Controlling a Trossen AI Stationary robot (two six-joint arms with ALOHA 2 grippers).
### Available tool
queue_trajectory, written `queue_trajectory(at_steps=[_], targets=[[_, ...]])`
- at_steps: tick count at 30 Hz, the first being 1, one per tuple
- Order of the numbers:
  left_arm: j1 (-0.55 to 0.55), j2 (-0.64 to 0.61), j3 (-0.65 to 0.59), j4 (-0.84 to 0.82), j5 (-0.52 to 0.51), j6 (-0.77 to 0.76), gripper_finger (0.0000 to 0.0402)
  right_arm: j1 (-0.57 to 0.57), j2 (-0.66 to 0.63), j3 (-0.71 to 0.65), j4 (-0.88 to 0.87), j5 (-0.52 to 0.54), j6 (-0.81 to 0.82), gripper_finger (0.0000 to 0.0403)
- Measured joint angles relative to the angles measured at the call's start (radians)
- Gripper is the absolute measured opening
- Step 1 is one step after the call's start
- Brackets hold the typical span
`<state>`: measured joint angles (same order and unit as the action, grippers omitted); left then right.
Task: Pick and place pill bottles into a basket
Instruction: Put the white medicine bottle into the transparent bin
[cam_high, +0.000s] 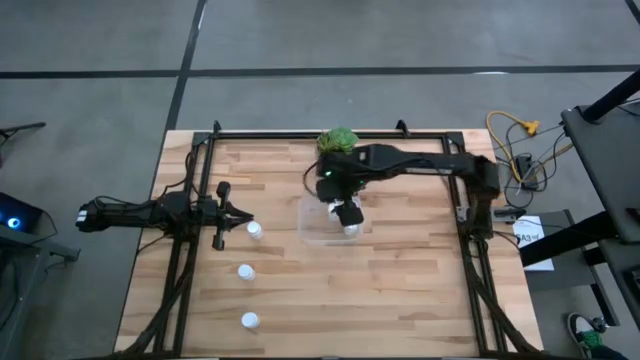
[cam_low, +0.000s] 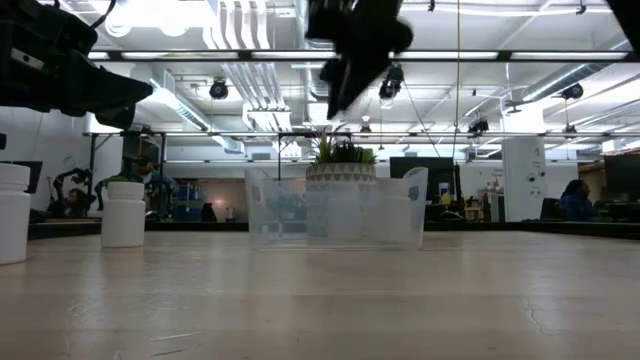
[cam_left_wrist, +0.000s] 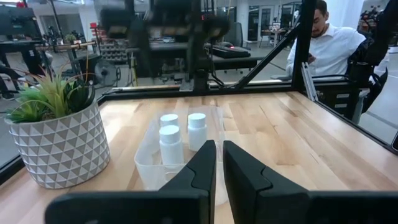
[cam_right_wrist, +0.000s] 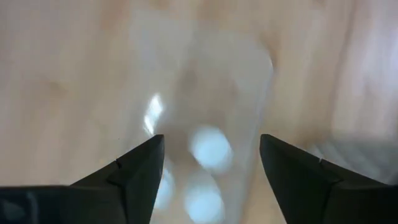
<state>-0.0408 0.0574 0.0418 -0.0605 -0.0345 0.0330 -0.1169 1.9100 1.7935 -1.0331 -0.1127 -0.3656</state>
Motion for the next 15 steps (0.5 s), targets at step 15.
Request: queue_trajectory(at_steps=[15], targets=[[0.000, 0.001, 0.000, 0.000, 0.000, 0.000, 0.0012, 0.082, -0.586, -0.913, 1.122, -0.160, 0.170, 0.0246]])
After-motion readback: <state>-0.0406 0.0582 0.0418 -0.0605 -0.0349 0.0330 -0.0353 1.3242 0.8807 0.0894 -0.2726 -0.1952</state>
